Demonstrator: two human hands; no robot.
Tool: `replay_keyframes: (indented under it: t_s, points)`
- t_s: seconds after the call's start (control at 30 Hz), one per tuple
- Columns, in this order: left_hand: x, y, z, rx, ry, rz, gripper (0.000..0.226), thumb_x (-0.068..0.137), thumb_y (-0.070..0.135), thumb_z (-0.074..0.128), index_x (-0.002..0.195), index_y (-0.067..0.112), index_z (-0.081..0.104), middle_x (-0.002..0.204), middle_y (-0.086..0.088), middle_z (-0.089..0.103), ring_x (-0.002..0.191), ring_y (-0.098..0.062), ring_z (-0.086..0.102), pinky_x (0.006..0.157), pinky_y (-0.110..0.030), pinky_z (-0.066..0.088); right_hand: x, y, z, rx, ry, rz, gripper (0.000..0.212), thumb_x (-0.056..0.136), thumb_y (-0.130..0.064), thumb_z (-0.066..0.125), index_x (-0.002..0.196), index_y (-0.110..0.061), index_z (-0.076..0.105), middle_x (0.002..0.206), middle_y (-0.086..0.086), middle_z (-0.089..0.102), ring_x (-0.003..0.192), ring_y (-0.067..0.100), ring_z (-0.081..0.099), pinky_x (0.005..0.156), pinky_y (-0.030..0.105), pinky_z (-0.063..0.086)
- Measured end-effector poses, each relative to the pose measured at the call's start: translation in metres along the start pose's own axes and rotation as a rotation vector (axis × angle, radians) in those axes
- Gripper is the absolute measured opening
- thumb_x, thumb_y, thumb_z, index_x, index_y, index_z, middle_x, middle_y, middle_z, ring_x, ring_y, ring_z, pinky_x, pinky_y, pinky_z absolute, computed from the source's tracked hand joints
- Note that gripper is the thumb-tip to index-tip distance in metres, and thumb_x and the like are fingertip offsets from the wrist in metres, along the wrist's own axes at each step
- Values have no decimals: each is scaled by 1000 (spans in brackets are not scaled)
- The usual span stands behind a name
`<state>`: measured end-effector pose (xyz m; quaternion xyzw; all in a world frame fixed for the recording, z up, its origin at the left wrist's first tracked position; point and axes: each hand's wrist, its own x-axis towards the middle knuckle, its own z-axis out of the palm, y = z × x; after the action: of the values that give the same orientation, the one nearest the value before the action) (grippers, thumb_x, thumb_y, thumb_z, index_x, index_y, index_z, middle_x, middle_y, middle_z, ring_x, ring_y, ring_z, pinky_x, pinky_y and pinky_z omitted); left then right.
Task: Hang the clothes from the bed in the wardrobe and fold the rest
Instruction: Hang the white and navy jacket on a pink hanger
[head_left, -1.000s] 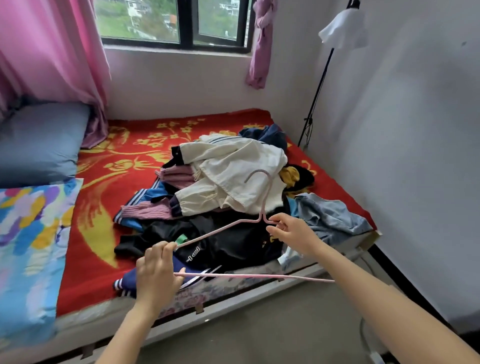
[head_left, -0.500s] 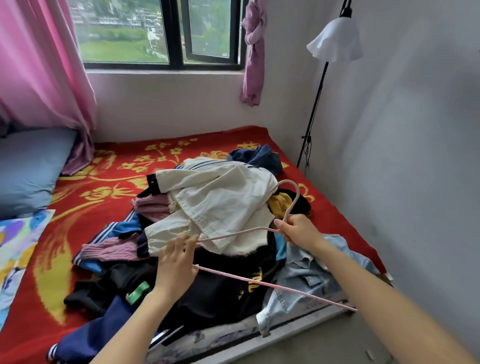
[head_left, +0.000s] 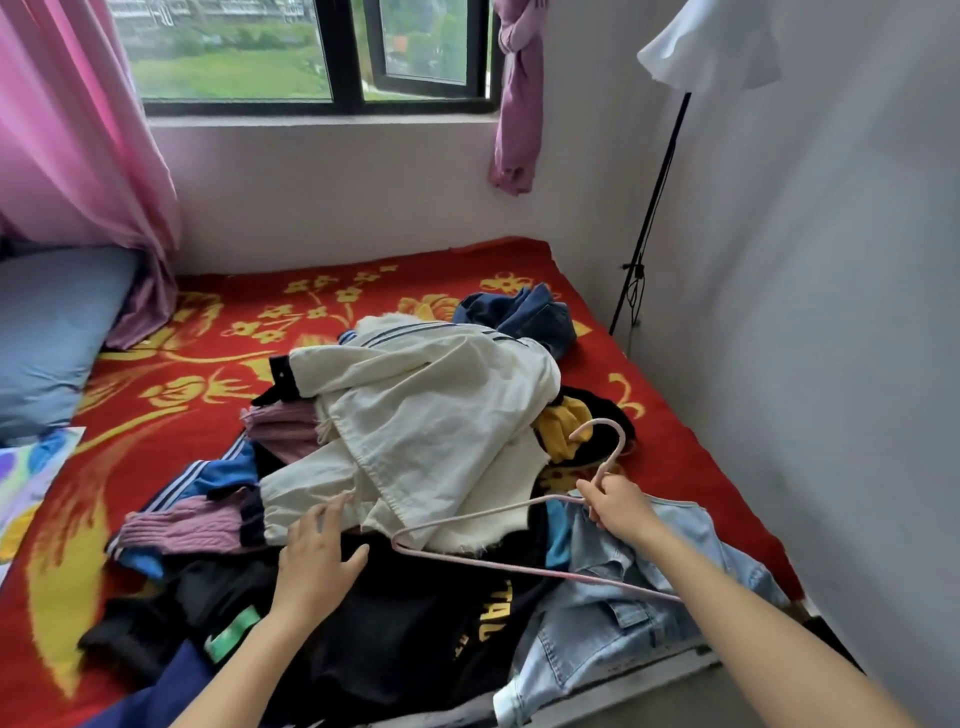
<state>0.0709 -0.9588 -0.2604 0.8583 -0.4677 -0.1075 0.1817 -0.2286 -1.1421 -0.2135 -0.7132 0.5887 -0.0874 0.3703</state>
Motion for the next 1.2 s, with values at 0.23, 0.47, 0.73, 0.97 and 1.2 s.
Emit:
replay_keyframes:
  t_s: [0.23,0.47,0.73,0.97,1.2]
  points:
    - [78,24,21,-161,-74,-55,62,89,27,60,143,13,32,135,-14,40,126,-30,34,103,-39,30,65,-10,-23,-196,-14,93,35,92,-18,44,58,-12,38,66,4,49,71,24,46,61,32,30]
    - [167,50,39,-75,-152,-11,59,91,32,56,142,16,33,139,-11,36,128,-29,32,101,-38,33,132,-24,-26,-390,59,142,35,86,-24,44,53,-15,36,54,-1,44,52,17,42,46,29,25]
    - [223,94,70,34,-260,21,58,94,36,48,144,18,27,146,-7,31,133,-26,28,103,-37,33,208,-13,-29,-435,61,178,30,85,-25,47,56,-16,41,57,-2,48,53,16,44,48,28,28]
    - [262,130,108,157,-392,1,57,95,37,42,146,22,22,154,-2,18,139,-23,19,106,-39,30,315,20,-45,-151,-144,240,29,83,-13,49,57,-14,37,54,-1,38,46,14,33,47,25,25]
    - [306,158,146,184,-417,-71,59,96,40,41,147,23,19,156,-3,14,141,-21,15,109,-38,26,412,57,-46,55,-271,258,53,87,-4,43,139,-9,38,140,5,44,114,25,52,85,33,44]
